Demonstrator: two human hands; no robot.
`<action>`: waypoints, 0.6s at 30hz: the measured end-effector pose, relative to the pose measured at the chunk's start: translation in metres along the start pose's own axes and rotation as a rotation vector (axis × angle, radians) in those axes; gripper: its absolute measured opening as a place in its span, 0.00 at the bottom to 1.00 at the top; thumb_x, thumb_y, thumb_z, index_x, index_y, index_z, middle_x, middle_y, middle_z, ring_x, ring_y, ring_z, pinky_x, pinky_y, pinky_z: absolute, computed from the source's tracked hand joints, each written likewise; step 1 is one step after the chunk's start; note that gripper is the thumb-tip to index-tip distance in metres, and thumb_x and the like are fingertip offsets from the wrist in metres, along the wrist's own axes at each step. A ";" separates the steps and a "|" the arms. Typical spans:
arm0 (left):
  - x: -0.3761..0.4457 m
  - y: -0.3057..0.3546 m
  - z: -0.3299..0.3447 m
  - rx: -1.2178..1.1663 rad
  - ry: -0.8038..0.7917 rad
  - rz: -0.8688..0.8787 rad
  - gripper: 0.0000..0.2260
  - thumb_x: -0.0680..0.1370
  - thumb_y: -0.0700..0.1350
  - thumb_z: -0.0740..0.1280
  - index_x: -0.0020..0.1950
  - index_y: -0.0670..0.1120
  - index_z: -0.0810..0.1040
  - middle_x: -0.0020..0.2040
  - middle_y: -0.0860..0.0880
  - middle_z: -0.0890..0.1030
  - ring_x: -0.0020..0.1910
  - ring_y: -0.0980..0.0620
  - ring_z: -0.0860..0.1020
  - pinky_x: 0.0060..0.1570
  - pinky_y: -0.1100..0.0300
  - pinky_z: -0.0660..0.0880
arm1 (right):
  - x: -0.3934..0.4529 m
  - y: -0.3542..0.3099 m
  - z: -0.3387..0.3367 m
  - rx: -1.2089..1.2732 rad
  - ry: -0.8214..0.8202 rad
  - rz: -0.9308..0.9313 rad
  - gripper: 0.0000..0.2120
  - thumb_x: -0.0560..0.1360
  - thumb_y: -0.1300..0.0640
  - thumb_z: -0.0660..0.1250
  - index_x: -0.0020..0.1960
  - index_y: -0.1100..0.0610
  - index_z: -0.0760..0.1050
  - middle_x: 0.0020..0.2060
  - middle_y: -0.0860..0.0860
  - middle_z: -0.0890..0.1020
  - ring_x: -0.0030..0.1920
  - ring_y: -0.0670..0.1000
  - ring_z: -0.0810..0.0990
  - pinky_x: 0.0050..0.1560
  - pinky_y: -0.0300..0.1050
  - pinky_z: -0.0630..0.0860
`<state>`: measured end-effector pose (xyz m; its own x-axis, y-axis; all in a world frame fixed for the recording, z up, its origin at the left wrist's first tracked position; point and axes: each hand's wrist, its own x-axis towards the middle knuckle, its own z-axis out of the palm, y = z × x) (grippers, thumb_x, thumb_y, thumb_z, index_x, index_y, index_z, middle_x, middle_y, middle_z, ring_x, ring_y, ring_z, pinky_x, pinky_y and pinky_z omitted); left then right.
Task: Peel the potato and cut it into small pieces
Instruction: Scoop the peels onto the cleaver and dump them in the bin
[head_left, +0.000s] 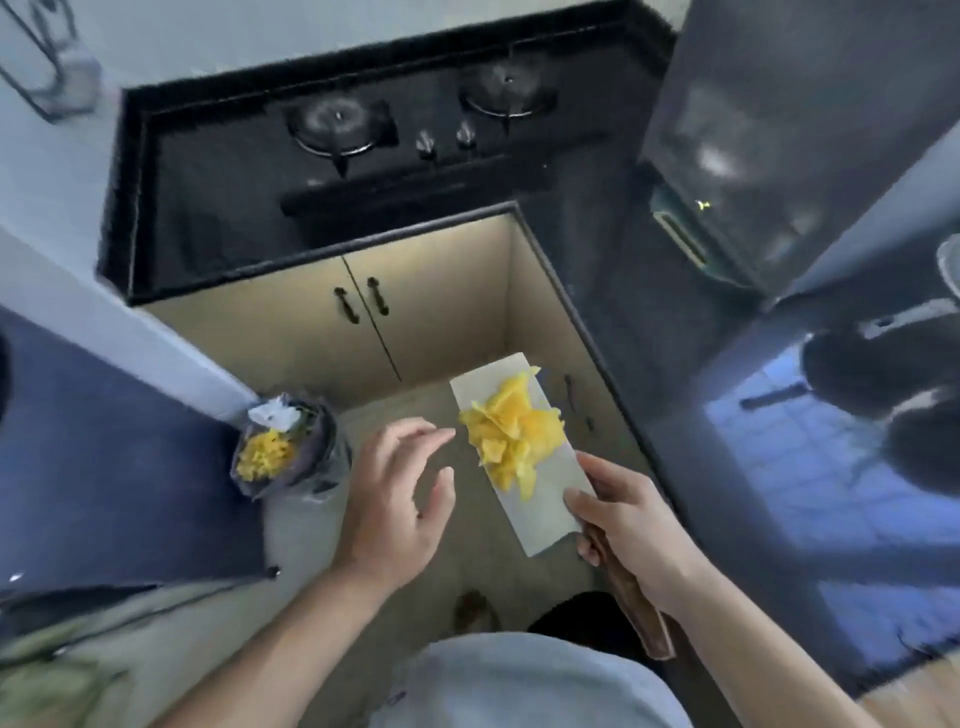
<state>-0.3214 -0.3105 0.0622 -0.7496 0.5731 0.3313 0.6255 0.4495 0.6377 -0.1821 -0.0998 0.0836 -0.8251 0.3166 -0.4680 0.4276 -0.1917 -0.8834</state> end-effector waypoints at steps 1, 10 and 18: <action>0.005 -0.015 -0.006 0.023 0.032 -0.038 0.16 0.81 0.47 0.64 0.63 0.40 0.82 0.59 0.44 0.78 0.61 0.46 0.77 0.66 0.56 0.71 | 0.023 -0.007 0.013 -0.020 -0.042 0.006 0.20 0.81 0.66 0.61 0.60 0.45 0.82 0.40 0.62 0.82 0.32 0.56 0.71 0.31 0.46 0.68; 0.037 -0.143 -0.057 0.265 0.266 -0.308 0.19 0.81 0.47 0.64 0.68 0.38 0.78 0.66 0.41 0.75 0.68 0.42 0.73 0.72 0.50 0.68 | 0.204 -0.046 0.145 -0.256 -0.360 0.111 0.17 0.81 0.65 0.61 0.59 0.48 0.82 0.31 0.51 0.80 0.30 0.53 0.73 0.33 0.48 0.71; 0.075 -0.306 -0.038 0.600 -0.139 -0.347 0.28 0.79 0.59 0.62 0.78 0.50 0.70 0.80 0.42 0.64 0.80 0.36 0.60 0.74 0.34 0.59 | 0.324 0.015 0.271 -0.399 -0.435 0.182 0.17 0.77 0.65 0.61 0.52 0.48 0.83 0.34 0.55 0.81 0.30 0.55 0.75 0.30 0.47 0.72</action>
<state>-0.5773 -0.4314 -0.0821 -0.9177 0.3925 0.0608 0.3968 0.8993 0.1837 -0.5431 -0.2523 -0.0753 -0.7651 -0.1128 -0.6339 0.6112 0.1823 -0.7702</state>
